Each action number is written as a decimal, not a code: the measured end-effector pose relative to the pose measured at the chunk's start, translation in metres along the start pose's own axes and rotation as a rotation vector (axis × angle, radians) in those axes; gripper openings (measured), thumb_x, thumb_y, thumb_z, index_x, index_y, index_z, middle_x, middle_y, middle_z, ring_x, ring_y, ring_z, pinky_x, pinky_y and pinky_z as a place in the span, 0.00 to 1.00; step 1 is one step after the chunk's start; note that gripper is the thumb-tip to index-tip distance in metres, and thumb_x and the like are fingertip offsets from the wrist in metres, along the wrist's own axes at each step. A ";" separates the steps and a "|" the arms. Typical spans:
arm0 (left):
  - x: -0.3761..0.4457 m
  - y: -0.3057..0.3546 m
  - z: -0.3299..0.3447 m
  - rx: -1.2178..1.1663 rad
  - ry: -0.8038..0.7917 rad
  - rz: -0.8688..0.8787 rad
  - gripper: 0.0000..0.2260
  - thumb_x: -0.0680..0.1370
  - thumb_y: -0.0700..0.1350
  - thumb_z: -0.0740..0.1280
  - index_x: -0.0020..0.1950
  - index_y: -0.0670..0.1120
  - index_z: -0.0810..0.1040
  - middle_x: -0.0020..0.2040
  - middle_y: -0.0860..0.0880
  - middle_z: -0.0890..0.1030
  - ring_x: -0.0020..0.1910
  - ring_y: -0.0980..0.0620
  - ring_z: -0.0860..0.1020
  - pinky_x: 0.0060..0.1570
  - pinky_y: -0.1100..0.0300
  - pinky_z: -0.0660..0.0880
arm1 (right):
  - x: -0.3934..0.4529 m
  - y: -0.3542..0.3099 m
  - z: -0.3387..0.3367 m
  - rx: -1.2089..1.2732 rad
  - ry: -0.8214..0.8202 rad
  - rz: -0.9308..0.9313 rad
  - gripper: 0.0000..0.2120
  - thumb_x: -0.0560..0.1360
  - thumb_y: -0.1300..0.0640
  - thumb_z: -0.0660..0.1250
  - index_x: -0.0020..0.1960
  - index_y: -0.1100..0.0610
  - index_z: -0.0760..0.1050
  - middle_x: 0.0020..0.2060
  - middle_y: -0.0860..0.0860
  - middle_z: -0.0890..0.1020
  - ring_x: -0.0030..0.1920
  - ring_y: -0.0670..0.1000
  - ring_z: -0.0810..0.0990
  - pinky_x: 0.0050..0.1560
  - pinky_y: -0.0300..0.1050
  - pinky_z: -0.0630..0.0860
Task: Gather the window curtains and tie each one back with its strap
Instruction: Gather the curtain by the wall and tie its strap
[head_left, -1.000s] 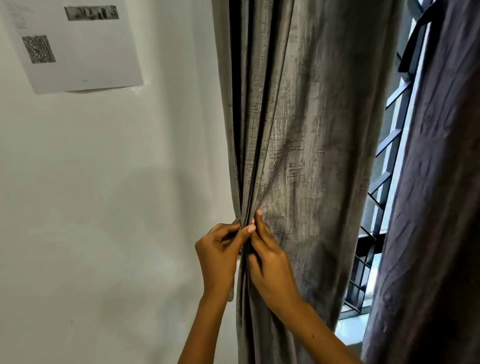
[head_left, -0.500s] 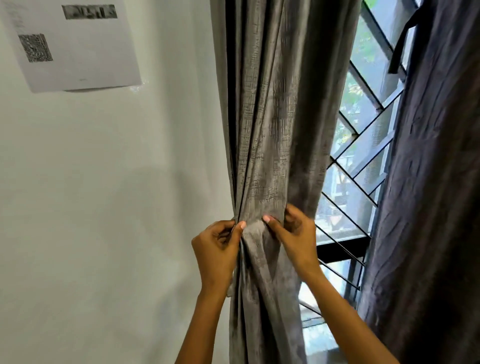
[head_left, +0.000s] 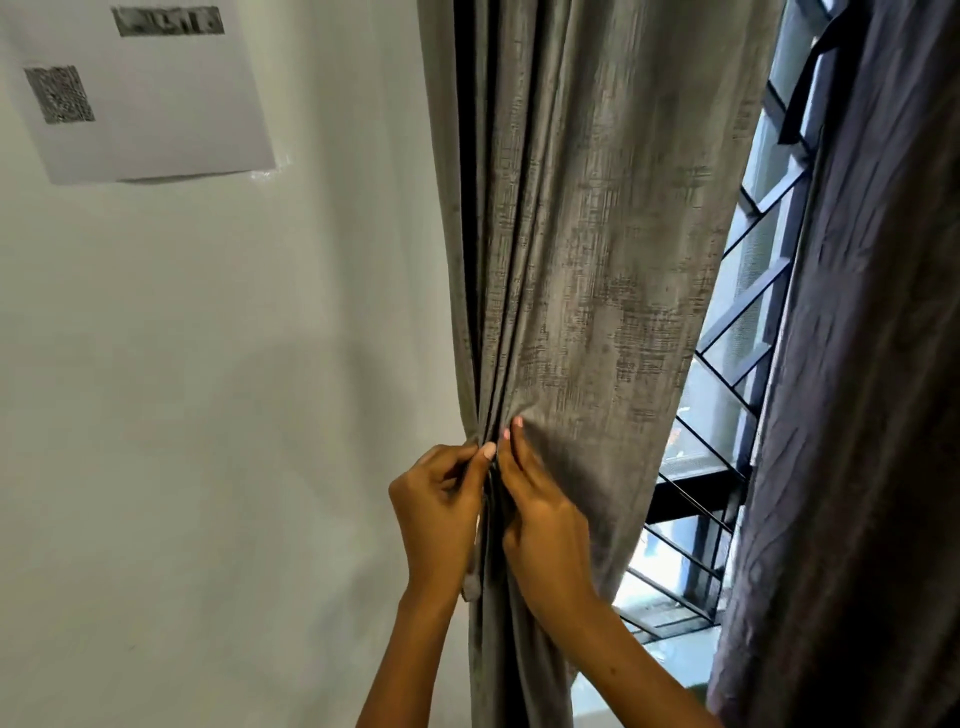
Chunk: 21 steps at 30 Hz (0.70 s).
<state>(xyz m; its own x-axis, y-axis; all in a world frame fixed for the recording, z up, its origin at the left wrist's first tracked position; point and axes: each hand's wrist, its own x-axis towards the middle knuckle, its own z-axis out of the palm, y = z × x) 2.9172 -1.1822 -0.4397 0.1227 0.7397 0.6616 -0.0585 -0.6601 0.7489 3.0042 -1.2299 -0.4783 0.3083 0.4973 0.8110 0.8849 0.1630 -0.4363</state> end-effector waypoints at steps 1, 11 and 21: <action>0.000 0.000 0.000 -0.013 0.000 -0.013 0.04 0.73 0.43 0.72 0.45 0.44 0.85 0.39 0.52 0.84 0.38 0.57 0.82 0.40 0.60 0.80 | 0.000 0.001 0.000 0.024 -0.013 -0.005 0.33 0.71 0.68 0.63 0.74 0.54 0.62 0.74 0.49 0.63 0.69 0.47 0.68 0.57 0.35 0.74; 0.012 0.000 0.001 -0.005 0.022 -0.112 0.07 0.70 0.44 0.75 0.45 0.43 0.85 0.39 0.50 0.85 0.37 0.57 0.83 0.43 0.61 0.81 | 0.030 0.023 -0.021 0.140 0.164 0.242 0.31 0.72 0.43 0.69 0.73 0.45 0.64 0.77 0.49 0.40 0.77 0.49 0.39 0.75 0.56 0.50; 0.006 -0.002 0.005 0.031 0.035 -0.044 0.05 0.70 0.47 0.75 0.43 0.46 0.84 0.37 0.53 0.83 0.35 0.59 0.82 0.39 0.67 0.79 | 0.031 0.018 -0.021 0.296 0.283 0.175 0.14 0.73 0.64 0.70 0.57 0.54 0.80 0.46 0.44 0.85 0.43 0.41 0.83 0.44 0.45 0.81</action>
<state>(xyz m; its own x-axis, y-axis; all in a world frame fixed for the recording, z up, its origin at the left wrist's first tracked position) 2.9231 -1.1766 -0.4375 0.0893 0.7718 0.6296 -0.0229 -0.6304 0.7760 3.0375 -1.2296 -0.4525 0.5646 0.2930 0.7716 0.6856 0.3541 -0.6361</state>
